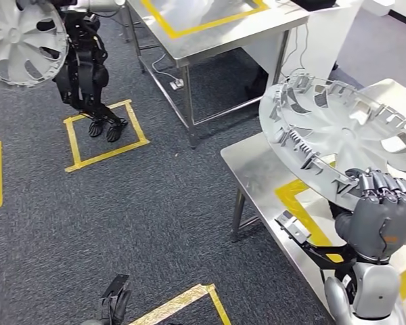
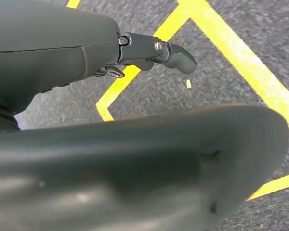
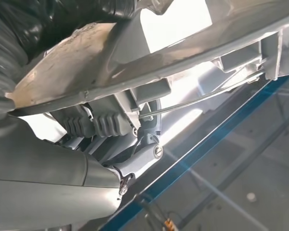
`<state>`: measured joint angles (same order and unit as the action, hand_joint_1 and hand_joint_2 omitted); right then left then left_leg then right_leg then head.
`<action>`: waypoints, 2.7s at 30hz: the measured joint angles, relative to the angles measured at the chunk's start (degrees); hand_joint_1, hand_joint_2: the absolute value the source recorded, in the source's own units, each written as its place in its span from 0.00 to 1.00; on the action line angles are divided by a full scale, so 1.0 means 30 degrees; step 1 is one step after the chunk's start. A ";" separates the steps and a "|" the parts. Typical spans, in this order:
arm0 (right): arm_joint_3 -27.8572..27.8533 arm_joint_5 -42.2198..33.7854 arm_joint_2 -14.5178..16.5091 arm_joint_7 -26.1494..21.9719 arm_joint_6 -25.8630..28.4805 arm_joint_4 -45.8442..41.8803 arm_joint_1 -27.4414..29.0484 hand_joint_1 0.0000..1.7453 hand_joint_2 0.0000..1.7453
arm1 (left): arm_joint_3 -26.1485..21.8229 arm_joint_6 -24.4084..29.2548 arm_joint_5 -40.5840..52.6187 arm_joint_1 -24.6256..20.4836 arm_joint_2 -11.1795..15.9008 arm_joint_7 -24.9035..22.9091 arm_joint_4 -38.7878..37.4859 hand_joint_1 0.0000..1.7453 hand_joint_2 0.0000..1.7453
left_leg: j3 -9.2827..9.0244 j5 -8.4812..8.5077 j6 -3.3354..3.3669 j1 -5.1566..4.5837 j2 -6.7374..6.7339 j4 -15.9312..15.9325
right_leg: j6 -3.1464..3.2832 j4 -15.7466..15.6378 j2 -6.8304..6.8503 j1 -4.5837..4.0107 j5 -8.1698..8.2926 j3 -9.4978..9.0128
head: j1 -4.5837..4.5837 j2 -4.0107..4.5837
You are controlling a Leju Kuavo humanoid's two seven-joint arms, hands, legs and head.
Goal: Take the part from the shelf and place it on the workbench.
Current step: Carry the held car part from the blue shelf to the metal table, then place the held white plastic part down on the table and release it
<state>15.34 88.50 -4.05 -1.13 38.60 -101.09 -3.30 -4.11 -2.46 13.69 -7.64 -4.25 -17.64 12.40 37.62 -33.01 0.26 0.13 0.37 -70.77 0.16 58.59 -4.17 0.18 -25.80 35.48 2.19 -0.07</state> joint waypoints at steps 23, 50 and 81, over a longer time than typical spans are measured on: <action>-0.0164 0.0000 -0.0006 -0.0031 0.0000 -0.0009 -0.0147 1.00 1.00 | -0.0007 -0.0045 0.0034 -0.0168 0.0042 -0.0007 -0.0009 0.00 0.00 | -0.1894 0.1092 -0.0154 -0.0018 -0.1863 0.3953 | -0.0371 0.0018 0.2017 0.0153 -0.0154 0.0086 | -0.0080 0.0000; -0.0149 -0.0005 -0.0004 -0.0031 0.0000 -0.0004 -0.0173 1.00 1.00 | -0.0007 -0.0051 0.0034 -0.0108 0.0011 -0.0007 -0.0016 0.00 0.00 | -0.1782 0.1691 0.0127 -0.0040 -0.1781 0.4341 | -0.0980 -0.0089 0.2481 0.0220 -0.0282 -0.0154 | -0.0211 0.0000; -0.0348 0.0000 -0.0033 -0.0047 0.0000 0.0641 -0.0590 1.00 1.00 | -0.0015 -0.0082 0.0151 -0.0125 -0.0075 -0.0097 -0.0024 0.00 0.00 | -0.1675 0.1554 0.0053 -0.0139 -0.2517 0.4108 | -0.0985 0.0132 0.3080 0.0120 -0.0333 0.0017 | -0.0268 0.0000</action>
<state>14.30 88.50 -4.15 -1.27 38.60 -99.16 -5.07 -4.15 -2.71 14.14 -8.01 -4.48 -17.93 12.33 32.59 -28.35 0.42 -0.29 -7.18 -58.44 -2.79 58.98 5.07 0.54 -26.80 35.53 1.38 -0.07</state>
